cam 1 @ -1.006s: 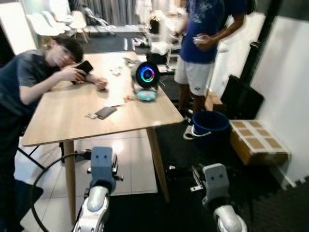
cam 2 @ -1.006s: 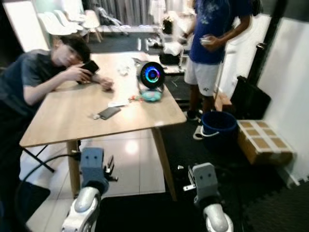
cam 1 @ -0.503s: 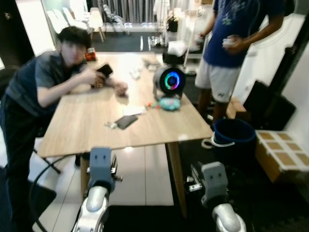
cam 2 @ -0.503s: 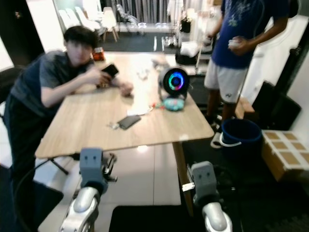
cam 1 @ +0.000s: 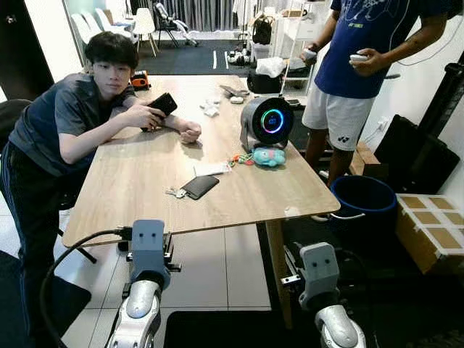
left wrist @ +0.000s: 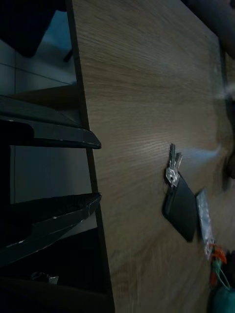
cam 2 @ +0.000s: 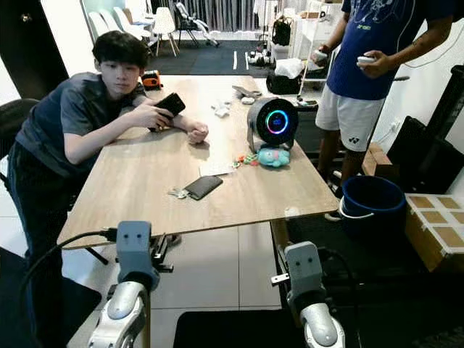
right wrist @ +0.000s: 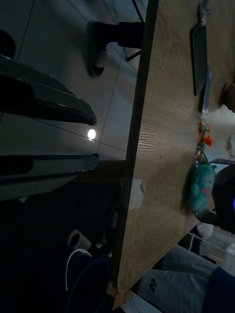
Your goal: Hang keys on a hook
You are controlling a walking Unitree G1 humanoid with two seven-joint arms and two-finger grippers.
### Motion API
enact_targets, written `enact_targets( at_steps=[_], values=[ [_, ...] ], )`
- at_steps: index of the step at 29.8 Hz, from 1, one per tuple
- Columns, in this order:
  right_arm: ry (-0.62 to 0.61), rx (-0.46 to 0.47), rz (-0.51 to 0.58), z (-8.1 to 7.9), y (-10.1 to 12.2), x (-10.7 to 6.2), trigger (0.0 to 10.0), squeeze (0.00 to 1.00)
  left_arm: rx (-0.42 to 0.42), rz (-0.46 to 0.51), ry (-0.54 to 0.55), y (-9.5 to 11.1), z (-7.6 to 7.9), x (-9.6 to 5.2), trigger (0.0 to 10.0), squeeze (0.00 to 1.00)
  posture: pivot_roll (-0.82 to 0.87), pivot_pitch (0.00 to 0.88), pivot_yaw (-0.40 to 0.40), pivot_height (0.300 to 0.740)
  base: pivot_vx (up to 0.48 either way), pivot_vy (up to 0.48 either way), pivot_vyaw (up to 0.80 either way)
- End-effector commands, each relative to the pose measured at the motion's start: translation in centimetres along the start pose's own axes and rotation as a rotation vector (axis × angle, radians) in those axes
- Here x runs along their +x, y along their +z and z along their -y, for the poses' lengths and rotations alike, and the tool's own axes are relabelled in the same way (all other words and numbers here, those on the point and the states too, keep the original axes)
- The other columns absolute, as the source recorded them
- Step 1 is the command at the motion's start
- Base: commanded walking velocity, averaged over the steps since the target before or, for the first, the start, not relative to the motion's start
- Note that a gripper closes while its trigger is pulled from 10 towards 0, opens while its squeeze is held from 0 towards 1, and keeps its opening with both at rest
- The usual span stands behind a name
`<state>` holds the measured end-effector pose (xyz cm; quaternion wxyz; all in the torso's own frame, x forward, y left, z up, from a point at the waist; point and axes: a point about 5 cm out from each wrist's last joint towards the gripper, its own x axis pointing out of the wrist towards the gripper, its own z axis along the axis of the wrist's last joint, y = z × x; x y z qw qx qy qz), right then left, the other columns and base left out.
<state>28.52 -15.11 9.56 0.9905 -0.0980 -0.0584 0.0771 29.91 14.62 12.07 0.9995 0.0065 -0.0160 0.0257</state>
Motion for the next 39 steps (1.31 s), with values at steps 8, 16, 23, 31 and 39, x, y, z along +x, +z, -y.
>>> enact_targets(
  at_steps=[8, 16, 23, 31, 39],
  values=[
    [-0.009, -0.003, -0.020, 0.14, -0.50, -0.39, 10.0, 0.00, -0.001, -0.027, 0.005, -0.46, -0.22, -0.23, 10.0, 0.00, -0.02, 0.091, 0.034, 0.740, 0.000, 0.000, 0.00],
    [-0.012, -0.002, -0.021, 0.16, -0.53, -0.41, 10.0, 0.00, -0.013, -0.024, 0.004, -0.35, -0.24, -0.37, 10.0, 0.00, -0.02, 0.092, 0.036, 0.740, 0.000, 0.000, 0.00],
    [-0.009, 0.001, -0.022, 0.05, -0.54, -0.36, 10.0, 0.00, -0.030, -0.032, 0.016, -0.36, -0.28, -0.39, 10.0, 0.00, -0.01, 0.094, 0.034, 0.740, 0.000, 0.270, 0.00],
    [-0.007, 0.001, -0.022, -0.01, -0.55, -0.29, 10.0, 0.00, -0.028, -0.029, 0.018, -0.30, -0.33, -0.41, 10.0, 0.00, -0.01, 0.093, 0.033, 0.740, 0.000, 0.464, 0.00],
    [-0.006, -0.001, -0.024, -0.04, -0.54, -0.27, 10.0, 0.00, -0.011, -0.024, 0.019, -0.25, -0.37, -0.42, 10.0, 0.00, -0.01, 0.093, 0.033, 0.740, 0.000, 0.218, 0.00]
  ],
)
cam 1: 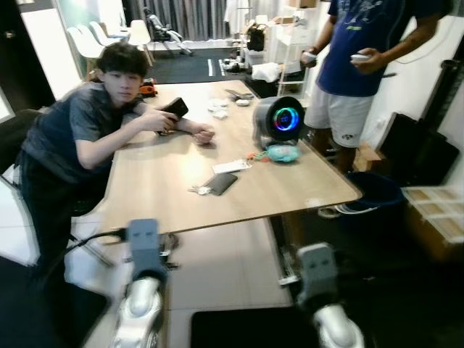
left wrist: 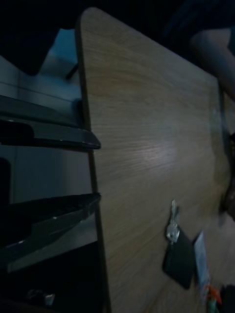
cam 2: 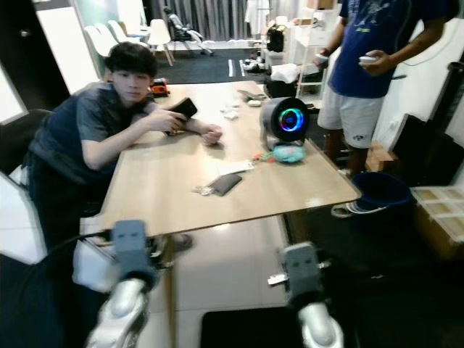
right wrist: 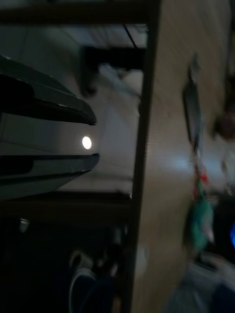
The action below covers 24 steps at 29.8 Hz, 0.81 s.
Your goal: Hang keys on a hook
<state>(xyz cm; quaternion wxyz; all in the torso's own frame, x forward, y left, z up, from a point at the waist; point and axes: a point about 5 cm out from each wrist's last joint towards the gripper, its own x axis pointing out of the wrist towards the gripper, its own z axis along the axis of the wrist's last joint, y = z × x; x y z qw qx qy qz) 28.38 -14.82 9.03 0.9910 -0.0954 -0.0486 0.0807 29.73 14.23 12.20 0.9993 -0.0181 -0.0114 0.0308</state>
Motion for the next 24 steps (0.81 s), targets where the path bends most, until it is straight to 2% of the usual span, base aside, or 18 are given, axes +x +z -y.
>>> enact_targets(
  at_steps=[1, 15, 24],
  values=[
    [-0.016, -0.008, -0.005, 0.36, -0.10, -0.15, 10.0, 0.00, 0.039, -0.014, 0.009, -0.38, -0.78, -0.24, 10.0, 0.00, -0.01, 0.096, 0.033, 0.740, 0.000, 0.000, 0.00],
    [-0.018, -0.006, -0.007, 0.23, -0.19, -0.34, 10.0, 0.00, 0.049, -0.019, 0.011, -0.44, -0.85, -0.37, 10.0, 0.00, -0.01, 0.100, 0.037, 0.740, 0.000, 0.000, 0.00],
    [-0.021, -0.004, -0.011, 0.21, -0.29, -0.43, 10.0, 0.00, 0.061, -0.013, 0.008, -0.40, -0.88, -0.41, 10.0, 0.00, -0.01, 0.106, 0.040, 0.740, 0.000, -0.439, 0.00]
  ],
)
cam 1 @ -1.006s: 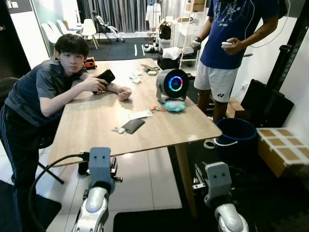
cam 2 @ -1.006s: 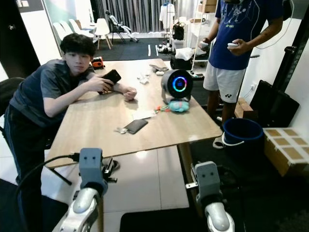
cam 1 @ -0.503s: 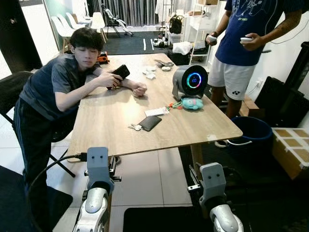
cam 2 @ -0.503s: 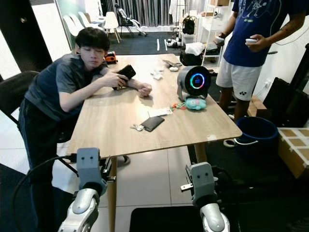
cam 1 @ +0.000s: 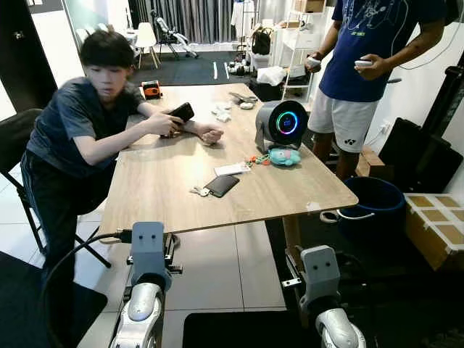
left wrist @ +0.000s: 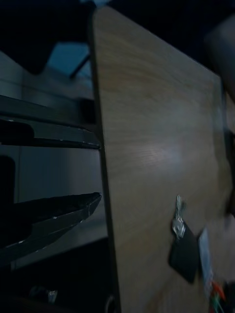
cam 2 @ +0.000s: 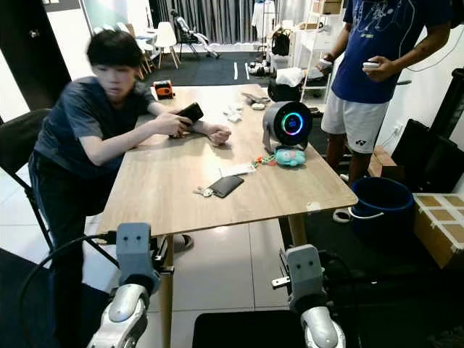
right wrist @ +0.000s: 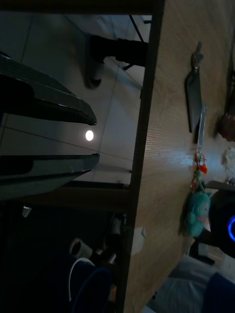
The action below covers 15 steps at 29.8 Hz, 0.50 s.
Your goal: Hang keys on a hook
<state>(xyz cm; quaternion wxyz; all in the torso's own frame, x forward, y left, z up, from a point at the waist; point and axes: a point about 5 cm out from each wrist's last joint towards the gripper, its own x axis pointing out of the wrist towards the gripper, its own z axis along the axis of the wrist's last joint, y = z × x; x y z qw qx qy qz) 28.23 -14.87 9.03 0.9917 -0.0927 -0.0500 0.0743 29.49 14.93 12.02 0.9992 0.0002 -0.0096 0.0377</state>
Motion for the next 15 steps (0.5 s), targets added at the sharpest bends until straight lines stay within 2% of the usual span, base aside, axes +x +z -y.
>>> enact_targets(
  at_steps=[1, 15],
  values=[
    [-0.008, -0.008, -0.014, 0.18, -0.31, -0.27, 10.0, 0.00, 0.024, -0.010, -0.006, -0.26, -0.15, -0.22, 10.0, 0.00, -0.01, 0.106, 0.040, 0.740, 0.000, -0.446, 0.00],
    [-0.006, -0.006, -0.015, 0.07, -0.33, -0.29, 10.0, 0.00, 0.029, -0.013, -0.004, -0.27, -0.27, -0.28, 10.0, 0.00, -0.01, 0.108, 0.041, 0.740, 0.000, -0.431, 0.00]
  ],
)
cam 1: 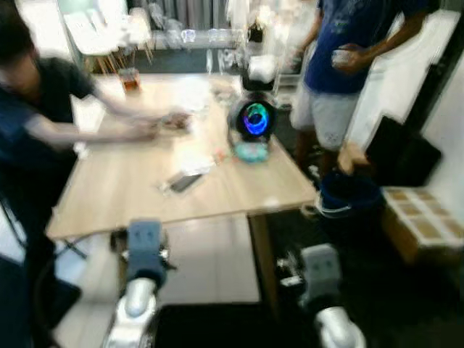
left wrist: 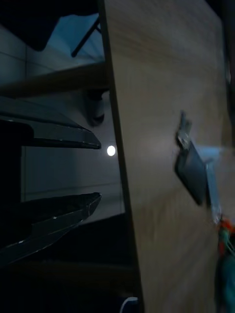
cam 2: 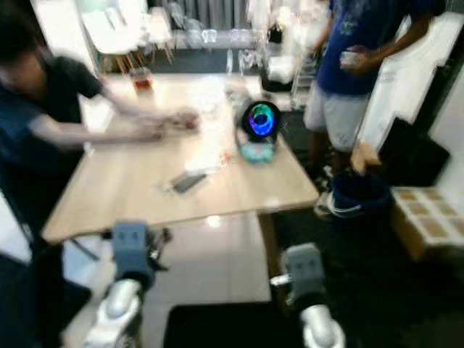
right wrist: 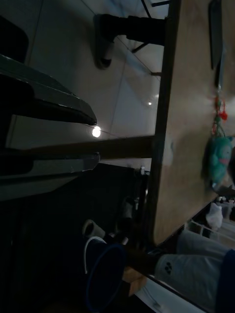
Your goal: Hang keys on a hook
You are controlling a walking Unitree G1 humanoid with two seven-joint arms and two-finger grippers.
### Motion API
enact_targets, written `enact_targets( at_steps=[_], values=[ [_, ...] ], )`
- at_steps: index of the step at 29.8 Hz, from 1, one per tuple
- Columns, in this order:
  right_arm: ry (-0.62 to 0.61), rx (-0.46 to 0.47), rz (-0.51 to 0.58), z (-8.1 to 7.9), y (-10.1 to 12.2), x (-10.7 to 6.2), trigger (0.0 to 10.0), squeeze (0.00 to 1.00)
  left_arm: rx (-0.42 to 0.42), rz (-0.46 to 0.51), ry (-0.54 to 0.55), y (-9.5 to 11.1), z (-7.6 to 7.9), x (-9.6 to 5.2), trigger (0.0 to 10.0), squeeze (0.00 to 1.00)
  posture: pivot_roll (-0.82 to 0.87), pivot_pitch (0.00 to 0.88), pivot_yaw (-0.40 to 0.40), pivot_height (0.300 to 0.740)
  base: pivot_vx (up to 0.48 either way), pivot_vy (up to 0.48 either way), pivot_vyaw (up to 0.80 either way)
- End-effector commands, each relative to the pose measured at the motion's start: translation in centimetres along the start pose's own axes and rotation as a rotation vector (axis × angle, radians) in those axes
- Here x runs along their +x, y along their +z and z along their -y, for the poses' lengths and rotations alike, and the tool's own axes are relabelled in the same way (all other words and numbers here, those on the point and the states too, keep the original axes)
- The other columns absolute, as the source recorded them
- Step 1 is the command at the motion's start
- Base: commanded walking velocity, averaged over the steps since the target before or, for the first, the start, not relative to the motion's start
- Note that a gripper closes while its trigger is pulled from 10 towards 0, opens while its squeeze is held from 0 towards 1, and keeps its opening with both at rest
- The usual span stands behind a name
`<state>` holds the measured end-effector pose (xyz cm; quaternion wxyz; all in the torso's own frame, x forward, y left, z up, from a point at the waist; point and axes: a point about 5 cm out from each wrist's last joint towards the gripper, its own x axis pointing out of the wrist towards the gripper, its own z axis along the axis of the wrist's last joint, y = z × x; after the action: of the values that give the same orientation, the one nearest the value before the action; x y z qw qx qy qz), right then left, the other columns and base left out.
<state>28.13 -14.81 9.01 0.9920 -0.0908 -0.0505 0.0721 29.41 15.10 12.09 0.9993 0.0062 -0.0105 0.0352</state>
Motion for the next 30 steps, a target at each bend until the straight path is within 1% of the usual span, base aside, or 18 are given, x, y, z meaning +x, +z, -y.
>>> enact_targets(
  at_steps=[1, 20, 30],
  values=[
    [-0.001, -0.009, -0.016, 0.15, -0.33, -0.19, 10.0, 0.00, 0.017, -0.015, 0.001, -0.34, -0.10, -0.21, 10.0, 0.00, -0.01, 0.108, 0.041, 0.740, 0.000, -0.405, 0.00],
    [0.001, -0.010, -0.016, 0.08, -0.32, -0.11, 10.0, 0.00, 0.023, -0.021, -0.002, -0.37, -0.13, -0.22, 10.0, 0.00, 0.00, 0.104, 0.042, 0.740, 0.000, -0.388, 0.00],
    [0.002, -0.007, -0.016, -0.01, -0.36, -0.12, 10.0, 0.00, 0.018, -0.025, -0.013, -0.34, 0.08, -0.23, 10.0, 0.00, 0.00, 0.105, 0.044, 0.740, 0.000, 0.000, 0.00]
  ],
)
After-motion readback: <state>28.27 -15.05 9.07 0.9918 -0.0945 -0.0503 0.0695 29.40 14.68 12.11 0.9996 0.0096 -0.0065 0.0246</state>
